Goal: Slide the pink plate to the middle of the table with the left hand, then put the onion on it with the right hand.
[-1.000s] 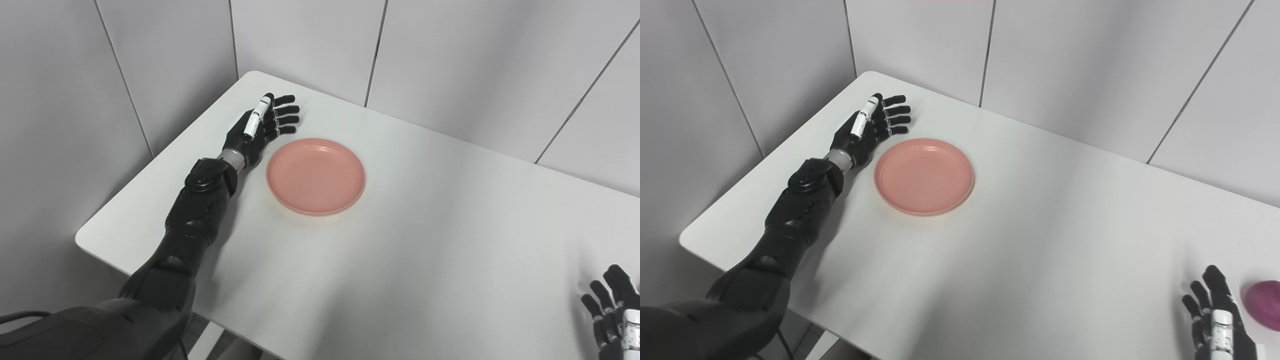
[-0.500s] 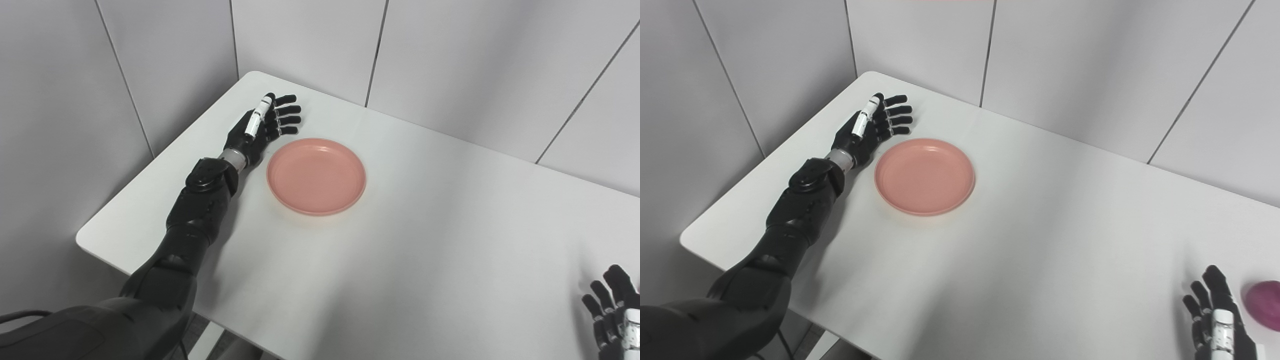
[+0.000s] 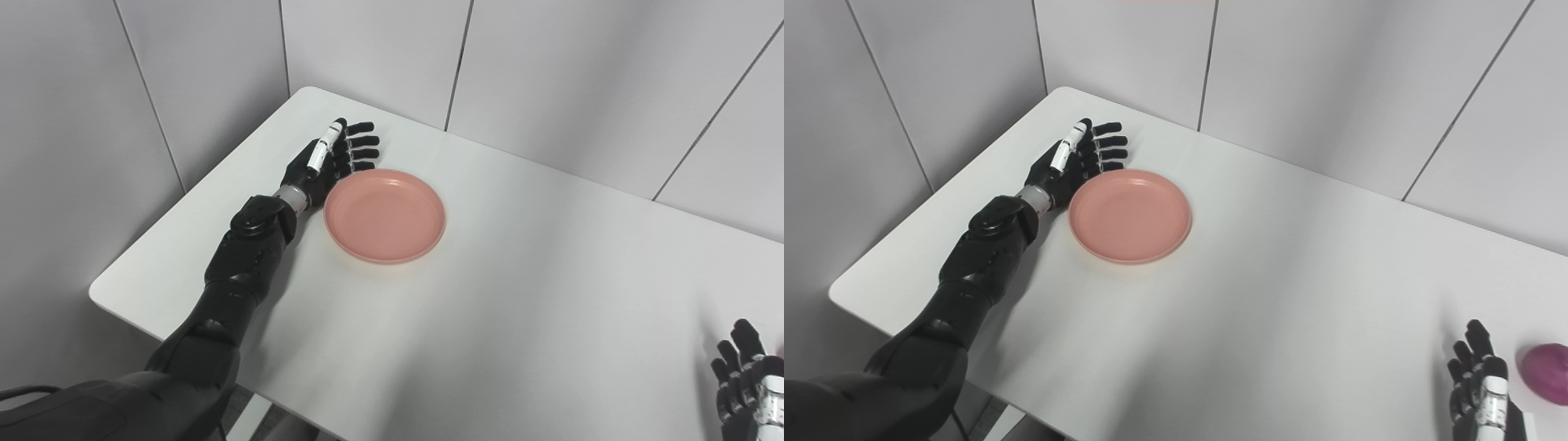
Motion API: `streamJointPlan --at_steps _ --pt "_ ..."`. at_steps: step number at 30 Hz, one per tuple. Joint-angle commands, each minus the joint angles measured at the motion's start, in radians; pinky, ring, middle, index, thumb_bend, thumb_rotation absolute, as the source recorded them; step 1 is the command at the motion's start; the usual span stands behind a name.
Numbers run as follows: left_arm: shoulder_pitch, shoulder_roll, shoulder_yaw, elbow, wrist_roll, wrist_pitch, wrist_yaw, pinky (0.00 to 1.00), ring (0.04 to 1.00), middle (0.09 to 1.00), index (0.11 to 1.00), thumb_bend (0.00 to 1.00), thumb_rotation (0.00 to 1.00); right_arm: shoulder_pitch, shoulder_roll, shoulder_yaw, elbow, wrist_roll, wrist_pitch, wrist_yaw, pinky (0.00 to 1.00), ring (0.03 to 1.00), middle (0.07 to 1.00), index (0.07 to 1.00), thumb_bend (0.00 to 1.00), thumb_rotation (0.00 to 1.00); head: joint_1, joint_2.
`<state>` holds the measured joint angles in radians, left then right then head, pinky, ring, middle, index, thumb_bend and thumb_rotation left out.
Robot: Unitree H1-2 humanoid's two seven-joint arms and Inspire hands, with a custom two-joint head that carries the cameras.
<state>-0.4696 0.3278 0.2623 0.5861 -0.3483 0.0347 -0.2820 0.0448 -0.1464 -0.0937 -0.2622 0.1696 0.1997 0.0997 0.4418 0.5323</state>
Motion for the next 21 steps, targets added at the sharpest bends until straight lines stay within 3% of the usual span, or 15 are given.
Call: streamJointPlan --at_steps 1,12,21 --pt "-0.019 0.000 -0.004 -0.040 -0.012 0.006 -0.011 0.69 0.722 0.732 0.722 0.33 1.00 -0.025 0.000 -0.003 -0.042 0.001 -0.013 -0.004 1.00 1.000 1.000 0.963 0.47 1.00 -0.006 0.002" --pt "-0.009 -0.026 -0.020 -0.099 -0.005 0.044 0.001 0.70 0.736 0.741 0.726 0.36 1.00 -0.023 0.015 0.002 -0.072 -0.003 0.004 -0.015 1.00 1.000 1.000 0.990 0.32 1.00 -0.020 0.004" --pt "-0.005 -0.045 -0.036 -0.137 0.003 0.073 0.006 0.70 0.738 0.745 0.731 0.34 1.00 -0.027 0.024 0.014 -0.100 -0.012 0.022 -0.031 1.00 1.000 1.000 1.000 0.10 1.00 -0.040 0.007"
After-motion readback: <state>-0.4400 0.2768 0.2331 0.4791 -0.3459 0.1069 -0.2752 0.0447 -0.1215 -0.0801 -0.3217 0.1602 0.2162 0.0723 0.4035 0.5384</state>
